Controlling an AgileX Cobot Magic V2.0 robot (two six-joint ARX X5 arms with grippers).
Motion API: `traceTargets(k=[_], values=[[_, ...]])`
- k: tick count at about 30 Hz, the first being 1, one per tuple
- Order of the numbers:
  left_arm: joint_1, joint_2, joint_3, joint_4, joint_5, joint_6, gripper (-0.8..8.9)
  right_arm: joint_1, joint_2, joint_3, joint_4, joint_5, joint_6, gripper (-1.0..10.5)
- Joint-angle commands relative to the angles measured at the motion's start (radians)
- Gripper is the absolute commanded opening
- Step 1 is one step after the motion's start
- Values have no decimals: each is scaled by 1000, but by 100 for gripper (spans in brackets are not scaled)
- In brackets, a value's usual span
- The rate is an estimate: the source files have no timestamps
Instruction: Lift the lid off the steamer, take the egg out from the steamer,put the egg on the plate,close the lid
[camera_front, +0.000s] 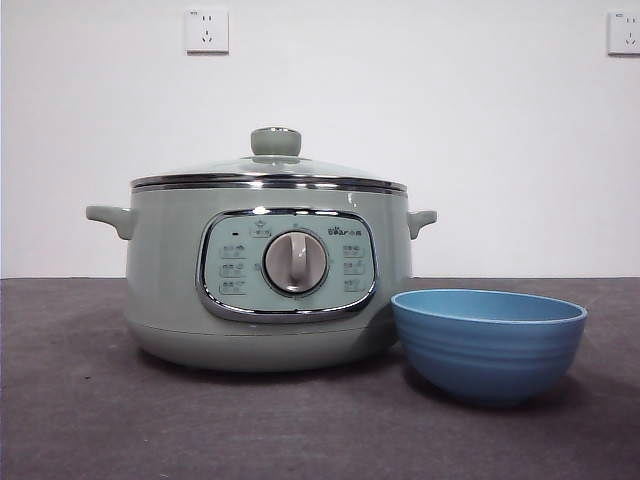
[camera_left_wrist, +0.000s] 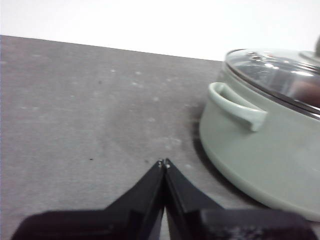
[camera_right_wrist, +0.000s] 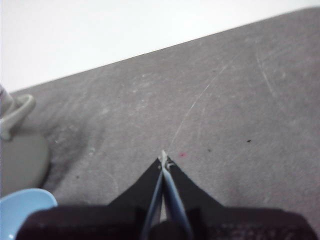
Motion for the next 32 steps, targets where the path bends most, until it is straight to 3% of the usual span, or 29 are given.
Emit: traceTargets(k=[1, 7, 10, 13, 19, 23, 28, 32], values=[[2, -2, -6, -8, 38, -33, -6, 1, -2, -10, 8, -1, 62, 0], [2, -2, 56, -53, 101, -118, -8, 2, -2, 58, 18, -131, 89, -9], [2, 1, 113, -67, 106, -143, -7, 2, 7, 122, 18, -155, 88, -9], [2, 11, 190, -96, 114, -145, -7, 2, 44, 196, 10, -190, 87, -9], [2, 87, 373, -180, 210, -131, -7, 2, 198, 369, -12, -343, 68, -9], [2, 172, 498, -243, 270, -82, -7, 2, 343, 522, -122, -440, -14, -9], [2, 305, 652, -351, 378, -24, -7, 8, 539, 727, -301, -587, -216, -9], [1, 420, 771, -463, 442, 42, -7, 21, 687, 885, -459, -676, -295, -8]])
